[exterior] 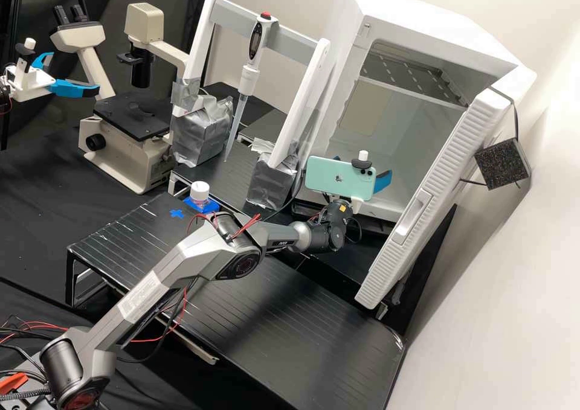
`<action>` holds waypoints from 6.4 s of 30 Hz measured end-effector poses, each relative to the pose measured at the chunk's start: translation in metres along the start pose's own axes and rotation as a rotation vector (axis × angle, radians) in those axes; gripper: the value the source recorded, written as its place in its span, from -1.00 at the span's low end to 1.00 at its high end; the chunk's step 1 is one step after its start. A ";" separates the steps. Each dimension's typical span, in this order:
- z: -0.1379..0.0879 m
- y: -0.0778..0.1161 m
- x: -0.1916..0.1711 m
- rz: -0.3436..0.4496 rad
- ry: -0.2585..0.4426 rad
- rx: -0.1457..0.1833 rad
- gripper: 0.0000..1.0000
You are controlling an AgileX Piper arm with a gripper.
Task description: Move the petri dish to the microscope
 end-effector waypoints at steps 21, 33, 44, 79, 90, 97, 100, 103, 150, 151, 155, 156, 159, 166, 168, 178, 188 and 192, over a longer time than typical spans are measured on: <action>0.003 -0.002 0.001 -0.001 -0.008 0.000 -1.00; 0.005 -0.002 0.001 -0.009 -0.037 0.000 1.00; 0.007 -0.002 0.001 -0.011 -0.053 -0.001 1.00; 0.014 0.055 -0.036 0.096 -0.074 0.006 1.00; 0.020 0.058 -0.031 0.162 -0.131 0.105 1.00; 0.022 0.044 -0.042 0.126 -0.162 0.149 1.00; 0.017 0.044 -0.050 0.119 -0.156 0.154 1.00; 0.006 0.048 -0.057 0.111 -0.115 0.133 1.00; -0.005 0.012 -0.013 0.018 -0.121 0.084 1.00; -0.005 0.013 -0.012 0.020 -0.119 0.083 1.00; -0.007 0.010 -0.008 0.017 -0.115 0.082 1.00; -0.007 0.011 -0.008 0.019 -0.114 0.081 1.00; -0.008 0.009 -0.007 0.016 -0.114 0.084 1.00; -0.009 0.009 -0.007 0.017 -0.113 0.087 -1.00; -0.009 0.009 -0.007 0.020 -0.114 0.092 -1.00; -0.008 0.009 -0.007 0.027 -0.121 0.105 -1.00; -0.008 0.009 -0.007 0.026 -0.126 0.105 -1.00; -0.008 0.009 -0.007 0.026 -0.126 0.105 -1.00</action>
